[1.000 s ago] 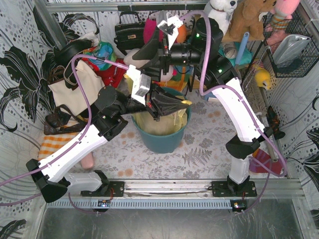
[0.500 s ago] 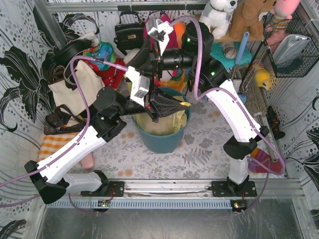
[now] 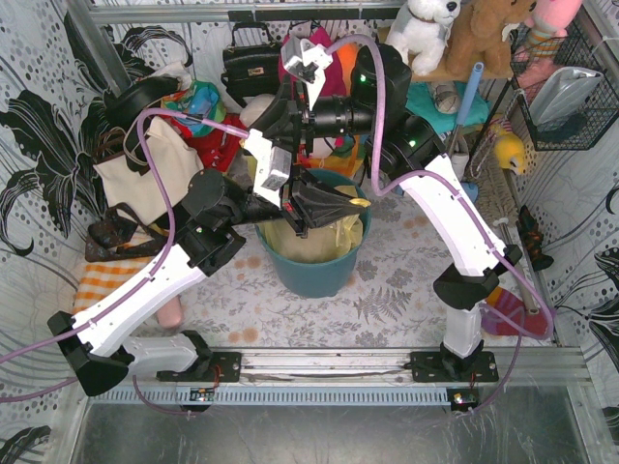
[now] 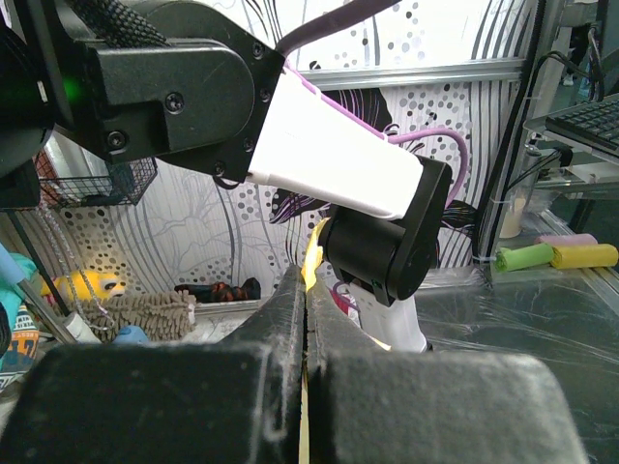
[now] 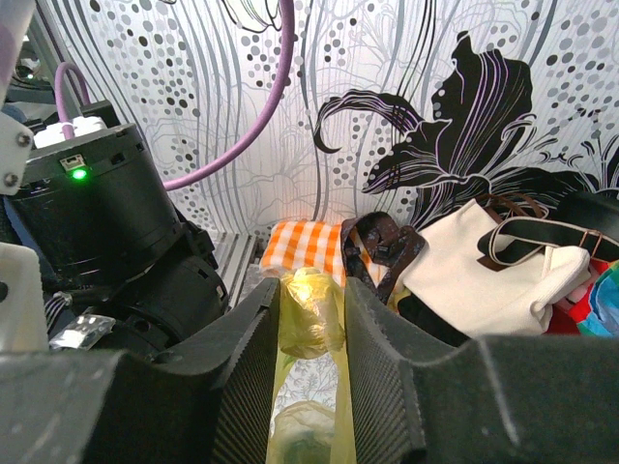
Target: Tie the trash bag
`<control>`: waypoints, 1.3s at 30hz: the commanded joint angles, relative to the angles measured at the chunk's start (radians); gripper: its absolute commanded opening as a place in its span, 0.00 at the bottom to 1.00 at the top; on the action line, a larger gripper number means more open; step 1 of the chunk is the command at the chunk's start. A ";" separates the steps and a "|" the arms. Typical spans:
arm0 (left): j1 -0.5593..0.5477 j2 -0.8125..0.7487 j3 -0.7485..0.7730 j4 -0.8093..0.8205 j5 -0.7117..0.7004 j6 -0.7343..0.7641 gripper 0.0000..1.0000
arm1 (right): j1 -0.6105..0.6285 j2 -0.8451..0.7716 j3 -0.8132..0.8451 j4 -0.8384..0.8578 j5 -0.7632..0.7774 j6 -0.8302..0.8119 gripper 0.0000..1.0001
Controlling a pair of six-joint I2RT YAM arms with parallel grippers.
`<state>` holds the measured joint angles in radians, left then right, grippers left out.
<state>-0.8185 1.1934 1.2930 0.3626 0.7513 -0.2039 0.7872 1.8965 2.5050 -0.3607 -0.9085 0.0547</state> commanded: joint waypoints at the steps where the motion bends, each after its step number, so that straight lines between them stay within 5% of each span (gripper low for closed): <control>1: -0.007 -0.016 -0.003 0.030 -0.009 0.012 0.00 | 0.009 -0.049 -0.018 -0.012 0.005 -0.037 0.33; 8: -0.007 -0.007 -0.001 0.036 -0.008 0.008 0.00 | 0.009 -0.062 -0.028 -0.010 0.018 -0.046 0.22; 13: -0.007 -0.009 -0.006 0.043 -0.028 0.012 0.00 | 0.010 -0.062 -0.018 0.012 0.037 -0.012 0.00; 20: -0.007 -0.009 0.002 0.059 -0.122 0.056 0.00 | 0.015 -0.085 -0.046 0.019 0.109 0.009 0.00; 39: -0.007 -0.064 -0.081 0.153 -0.431 0.132 0.00 | 0.015 -0.275 -0.227 -0.102 0.667 0.132 0.00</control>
<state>-0.8185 1.1542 1.2228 0.4389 0.3996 -0.1013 0.7975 1.7092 2.3398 -0.4267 -0.3931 0.1394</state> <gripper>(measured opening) 0.010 0.003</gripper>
